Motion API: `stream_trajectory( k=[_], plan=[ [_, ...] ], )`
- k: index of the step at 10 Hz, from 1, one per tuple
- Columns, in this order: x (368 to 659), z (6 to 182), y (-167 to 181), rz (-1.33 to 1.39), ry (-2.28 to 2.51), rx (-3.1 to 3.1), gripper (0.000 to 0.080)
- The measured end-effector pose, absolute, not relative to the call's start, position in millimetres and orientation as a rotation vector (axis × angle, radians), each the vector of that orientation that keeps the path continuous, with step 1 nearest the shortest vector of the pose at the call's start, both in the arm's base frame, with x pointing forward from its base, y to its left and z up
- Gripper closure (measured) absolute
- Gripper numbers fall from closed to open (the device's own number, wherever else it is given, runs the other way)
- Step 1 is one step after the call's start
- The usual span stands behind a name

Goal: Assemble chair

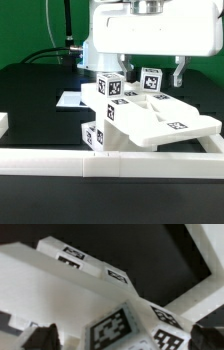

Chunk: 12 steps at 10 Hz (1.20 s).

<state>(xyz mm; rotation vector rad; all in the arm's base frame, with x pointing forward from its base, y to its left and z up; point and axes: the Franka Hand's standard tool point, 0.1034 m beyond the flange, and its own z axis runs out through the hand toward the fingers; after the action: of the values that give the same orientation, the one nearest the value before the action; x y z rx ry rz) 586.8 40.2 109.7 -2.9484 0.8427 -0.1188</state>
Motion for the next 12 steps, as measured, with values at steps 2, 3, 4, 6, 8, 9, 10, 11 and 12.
stream_trajectory(
  k=[2, 3, 4, 6, 8, 9, 10, 11, 12],
  plan=[
    [586.6, 109.7, 41.7, -0.126, 0.652, -3.007, 0.0150],
    [586.4, 109.6, 41.8, -0.130, 0.509, -3.047, 0.0150],
    [586.4, 109.6, 41.7, -0.132, 0.431, -3.066, 0.0150],
    [586.4, 109.6, 40.7, -0.136, 0.251, -3.100, 0.0150],
    [586.5, 109.7, 40.1, -0.138, 0.099, -3.128, 0.0150],
    [586.5, 109.7, 39.3, -0.138, 0.065, -3.131, 0.0271],
    [586.5, 109.7, 39.4, -0.138, 0.078, -3.130, 0.0409],
    [586.5, 109.7, 39.2, -0.138, 0.078, -3.130, 0.0538],
    [586.5, 109.6, 39.3, -0.138, 0.084, -3.130, 0.0538]
  ],
)
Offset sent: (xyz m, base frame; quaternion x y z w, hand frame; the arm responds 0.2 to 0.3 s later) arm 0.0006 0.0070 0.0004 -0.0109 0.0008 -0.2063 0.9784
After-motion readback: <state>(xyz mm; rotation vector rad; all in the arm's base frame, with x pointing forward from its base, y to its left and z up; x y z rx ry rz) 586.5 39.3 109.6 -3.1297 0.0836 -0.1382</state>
